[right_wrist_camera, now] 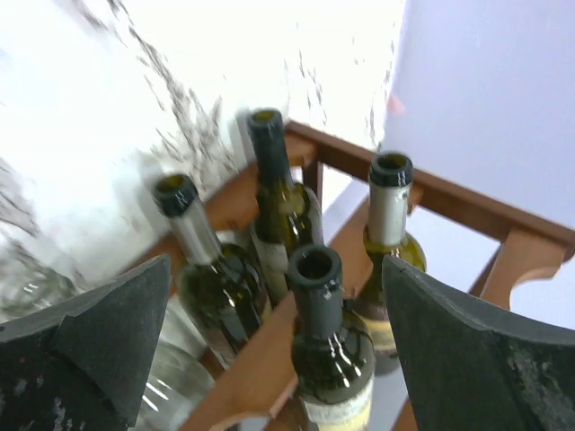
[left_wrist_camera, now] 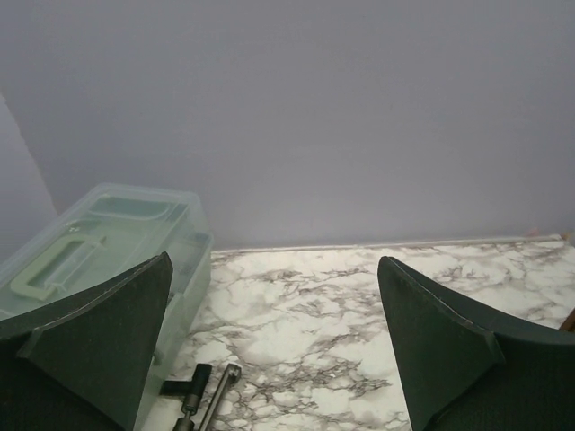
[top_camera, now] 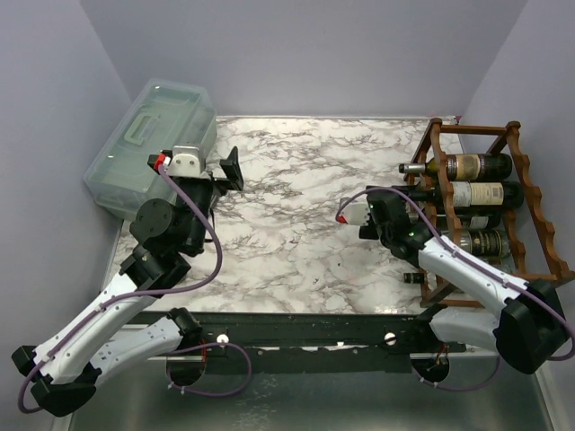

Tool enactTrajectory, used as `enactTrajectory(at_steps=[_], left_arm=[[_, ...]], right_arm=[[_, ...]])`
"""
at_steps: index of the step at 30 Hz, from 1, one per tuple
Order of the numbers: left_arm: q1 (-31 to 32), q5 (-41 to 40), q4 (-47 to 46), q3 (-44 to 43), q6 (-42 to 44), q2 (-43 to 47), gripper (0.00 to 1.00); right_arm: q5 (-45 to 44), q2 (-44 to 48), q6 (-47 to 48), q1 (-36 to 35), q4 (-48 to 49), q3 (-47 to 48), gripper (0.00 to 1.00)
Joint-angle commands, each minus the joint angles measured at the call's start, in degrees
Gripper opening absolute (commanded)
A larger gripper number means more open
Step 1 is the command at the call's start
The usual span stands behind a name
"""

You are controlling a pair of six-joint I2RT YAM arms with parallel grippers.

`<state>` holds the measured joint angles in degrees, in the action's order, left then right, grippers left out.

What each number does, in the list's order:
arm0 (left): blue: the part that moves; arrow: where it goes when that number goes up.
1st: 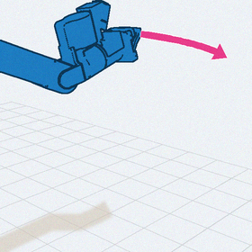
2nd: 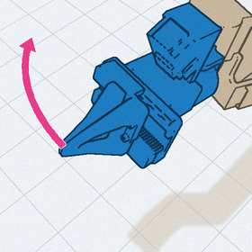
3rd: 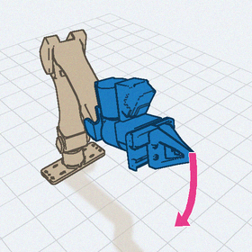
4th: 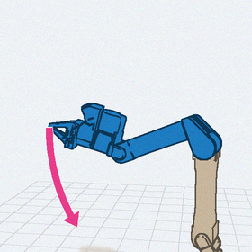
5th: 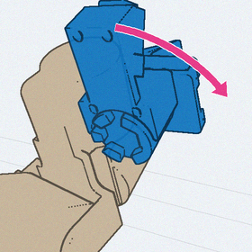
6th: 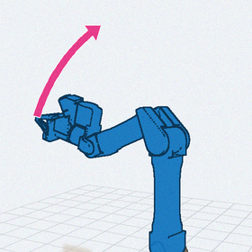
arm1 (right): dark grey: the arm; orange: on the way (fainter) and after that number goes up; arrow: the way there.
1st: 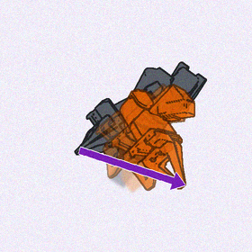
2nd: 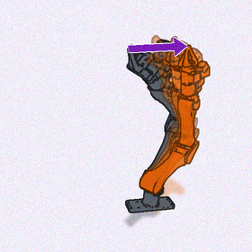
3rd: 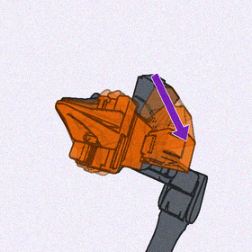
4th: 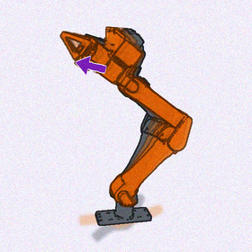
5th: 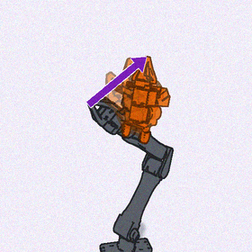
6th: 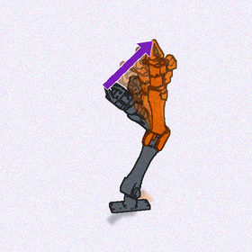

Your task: Put the wine bottle on the wine rack

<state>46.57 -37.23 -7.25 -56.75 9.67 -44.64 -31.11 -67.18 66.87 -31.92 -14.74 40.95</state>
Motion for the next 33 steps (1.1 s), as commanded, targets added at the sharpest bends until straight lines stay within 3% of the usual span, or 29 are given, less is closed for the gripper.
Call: enactTrajectory(at_steps=[1,10,17,22,26,30,33], left_arm=[[-2.3,-0.1,-0.8,0.4,-1.1,-0.4,0.98],[-3.8,2.8,0.5,-0.1,-3.7,-1.5,0.99],[-3.9,5.9,0.5,-0.3,-4.5,-0.6,0.99],[-4.3,10.5,1.4,-1.1,-6.9,0.3,0.99],[-5.1,15.6,1.7,-1.7,-8.1,0.2,0.99],[-5.6,20.1,1.5,-1.3,-9.0,1.0,0.99],[-5.6,19.5,0.6,-0.6,-9.1,2.0,0.99]], right_arm=[[7.4,0.2,-10.7,-4.9,-1.7,0.3,1.0],[10.0,-11.9,-37.9,-15.7,2.2,9.0,1.0],[23.9,-18.7,-58.4,-18.2,10.6,12.8,1.0],[28.6,-21.1,-72.7,-20.2,36.2,5.1,1.0],[32.9,-24.4,-82.6,-23.3,64.5,-2.4,1.0],[29.9,-31.4,-84.6,-27.1,80.4,-1.9,1.0],[27.1,-36.8,-79.8,-31.6,86.6,1.5,1.0]])
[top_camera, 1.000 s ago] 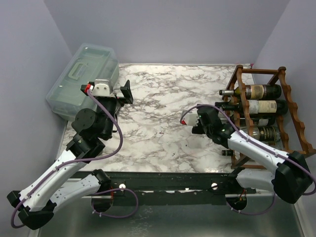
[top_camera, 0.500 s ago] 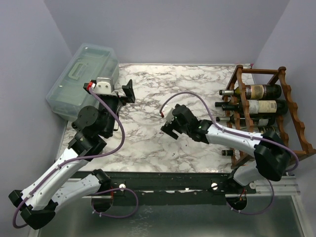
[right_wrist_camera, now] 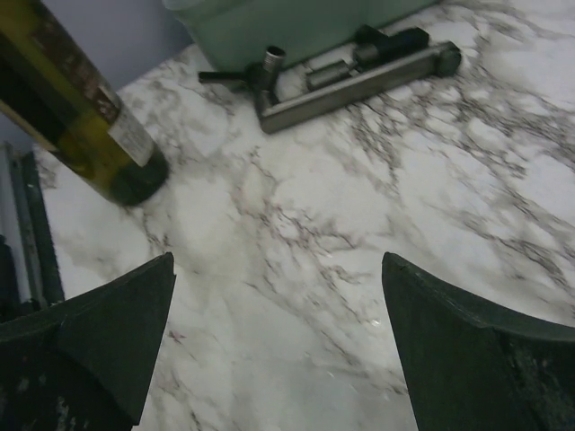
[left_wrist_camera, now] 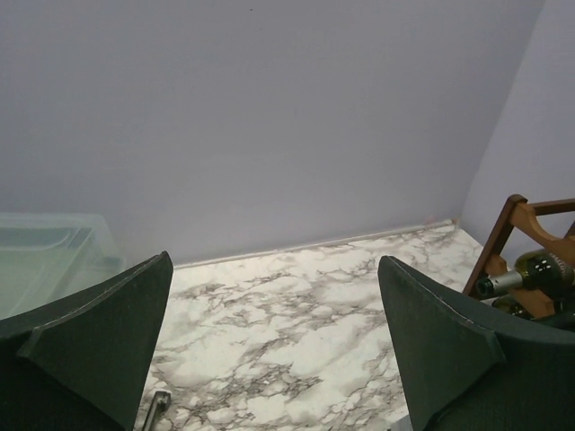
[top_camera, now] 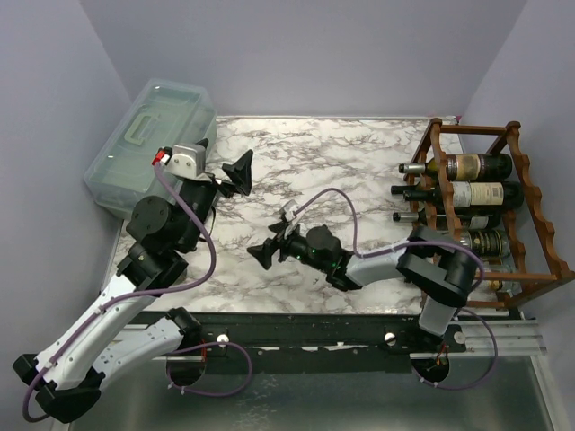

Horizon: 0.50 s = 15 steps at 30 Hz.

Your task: Put the wine bottle on the wine rack

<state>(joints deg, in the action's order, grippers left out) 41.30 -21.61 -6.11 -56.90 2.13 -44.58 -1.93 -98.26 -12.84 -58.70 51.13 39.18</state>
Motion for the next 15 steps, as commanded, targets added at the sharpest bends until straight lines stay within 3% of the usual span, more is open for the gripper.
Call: enactTrajectory(at_steps=[1,7,15], left_arm=[[-0.3,3.5,-0.9,-0.2,-1.6,2.3,0.99],[-0.6,3.7,-1.5,0.1,0.9,3.5,0.99],[-1.5,1.0,-1.1,-0.6,4.8,4.2,0.99]], right_arm=[[-4.0,-7.7,1.7,-6.5,22.9,4.7,1.0],[-3.5,-17.7,5.2,-9.8,30.6,14.7,1.0],[0.0,-26.3,5.8,-11.2,21.8,33.6,1.0]])
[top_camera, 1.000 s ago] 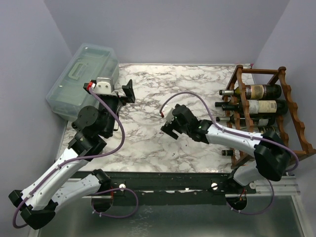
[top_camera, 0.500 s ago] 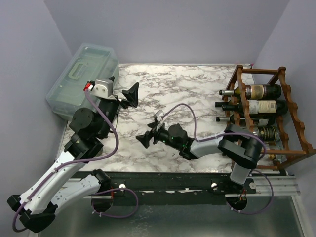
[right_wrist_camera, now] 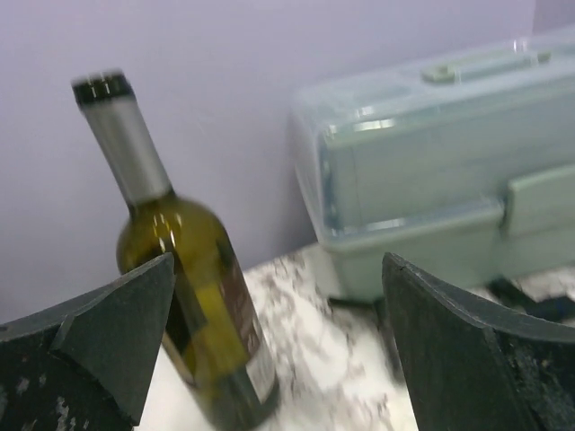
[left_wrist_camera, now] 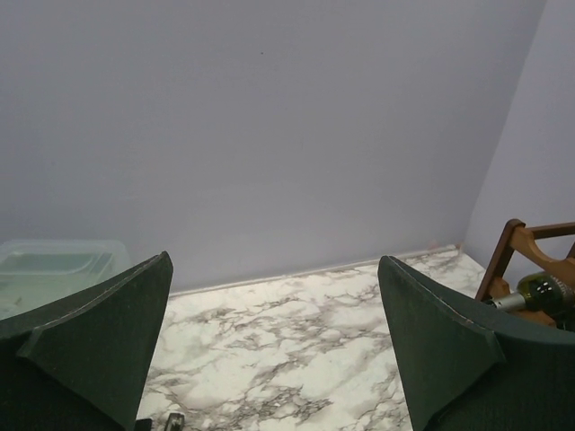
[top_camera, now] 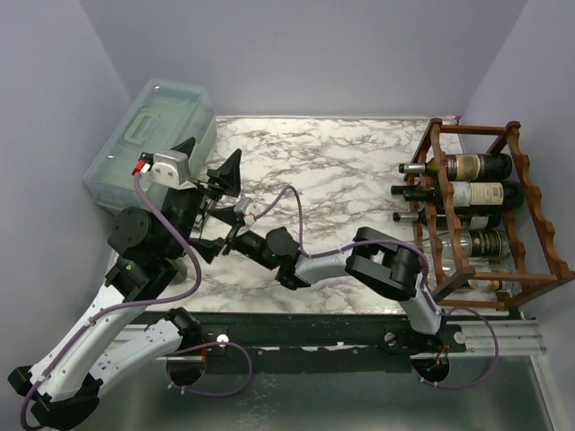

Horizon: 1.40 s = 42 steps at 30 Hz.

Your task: Put the wine bottle on the wine rack

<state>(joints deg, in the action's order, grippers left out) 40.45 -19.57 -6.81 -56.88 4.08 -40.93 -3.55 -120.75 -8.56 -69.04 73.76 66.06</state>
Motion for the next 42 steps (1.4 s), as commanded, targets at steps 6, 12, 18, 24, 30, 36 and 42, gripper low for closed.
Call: enactTrajectory(at_steps=[6,12,18,24,30,36,42], left_arm=[[-2.0,-4.5,-0.4,-0.6,8.6,1.7,0.99],[-4.0,-6.1,-1.1,-0.5,10.8,3.7,0.99],[-4.9,-10.1,-3.1,0.4,12.6,5.2,0.99],[-5.3,-11.3,-3.9,0.6,13.9,5.9,0.99],[-6.0,-12.1,-4.4,0.3,17.6,7.4,0.99],[-6.1,-13.0,-6.3,1.4,19.1,9.1,0.99],[-6.2,-13.8,-7.3,1.9,19.4,9.2,0.99]], right_arm=[[3.2,-7.8,1.8,-1.3,-7.8,17.4,1.0],[7.6,-10.3,6.0,-3.0,-11.9,23.5,1.0],[10.6,-12.1,7.6,-3.8,-13.1,26.9,1.0],[12.5,-15.8,7.9,-4.2,-17.7,34.5,1.0],[13.7,-19.3,9.9,-4.3,-23.3,41.6,0.99],[14.1,-22.5,9.9,-4.4,-26.7,47.7,0.94],[14.4,-23.0,9.4,-4.5,-26.6,48.4,0.76]])
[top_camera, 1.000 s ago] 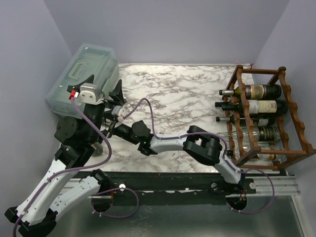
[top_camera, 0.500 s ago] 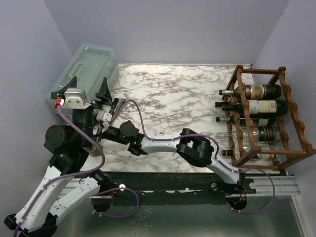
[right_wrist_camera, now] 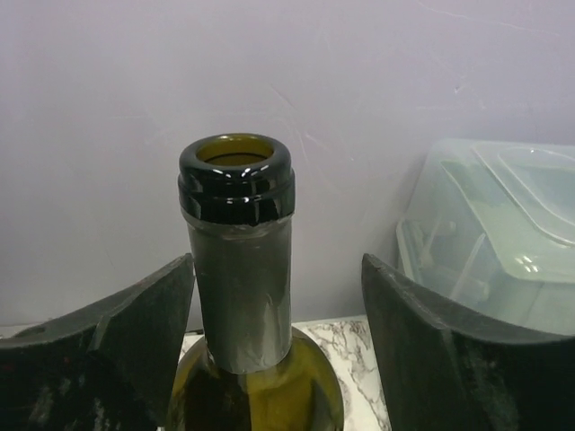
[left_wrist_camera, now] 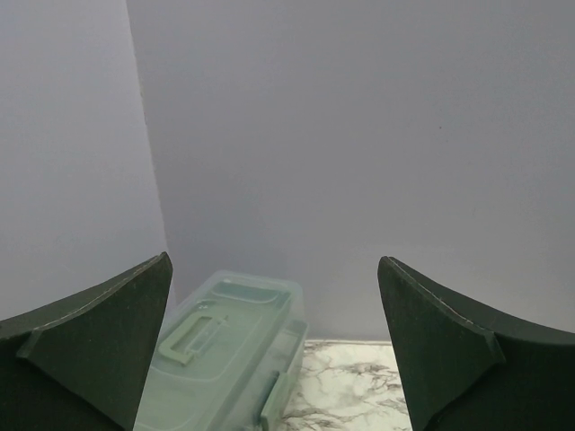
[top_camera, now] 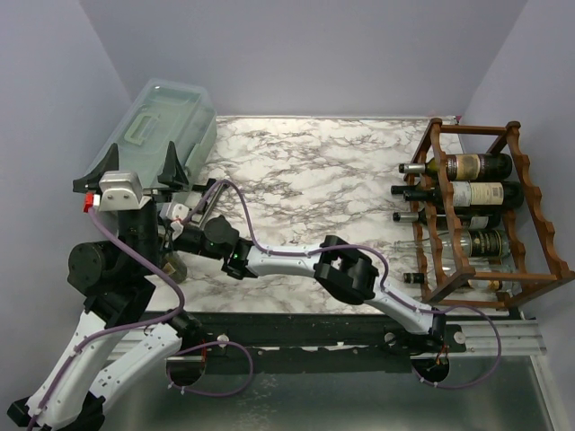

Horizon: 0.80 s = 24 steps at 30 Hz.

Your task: Put the wine bottle on the wine rack

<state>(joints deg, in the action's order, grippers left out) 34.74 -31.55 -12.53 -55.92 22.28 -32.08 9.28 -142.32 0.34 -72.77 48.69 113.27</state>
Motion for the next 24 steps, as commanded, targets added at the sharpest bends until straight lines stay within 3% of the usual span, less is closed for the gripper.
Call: enactTrajectory(at_steps=[1,4,9,17,21,24], left_arm=[[-0.5,-1.9,-1.7,1.1,1.0,0.3,0.99],[-0.5,-1.6,-1.7,1.3,0.7,0.1,0.99],[-0.6,-1.7,-2.1,1.6,0.7,-0.2,0.99],[-0.9,-2.3,-3.0,2.2,1.1,-0.7,0.99],[-1.1,-2.5,-3.2,2.3,0.7,-0.7,0.99],[-1.2,-3.4,-4.1,2.8,1.0,-1.3,0.99]], right_arm=[[1.6,-0.9,0.7,-0.8,-1.2,0.5,0.69],[0.3,0.7,0.3,-0.8,1.7,-2.5,0.52],[-1.7,3.9,0.2,-0.7,3.7,-6.4,0.32],[-8.5,12.1,1.8,-0.5,10.0,-18.4,0.26],[-15.6,16.2,-4.0,1.4,17.4,-26.9,0.14],[-15.7,19.7,-7.5,3.7,21.9,-33.8,0.04]])
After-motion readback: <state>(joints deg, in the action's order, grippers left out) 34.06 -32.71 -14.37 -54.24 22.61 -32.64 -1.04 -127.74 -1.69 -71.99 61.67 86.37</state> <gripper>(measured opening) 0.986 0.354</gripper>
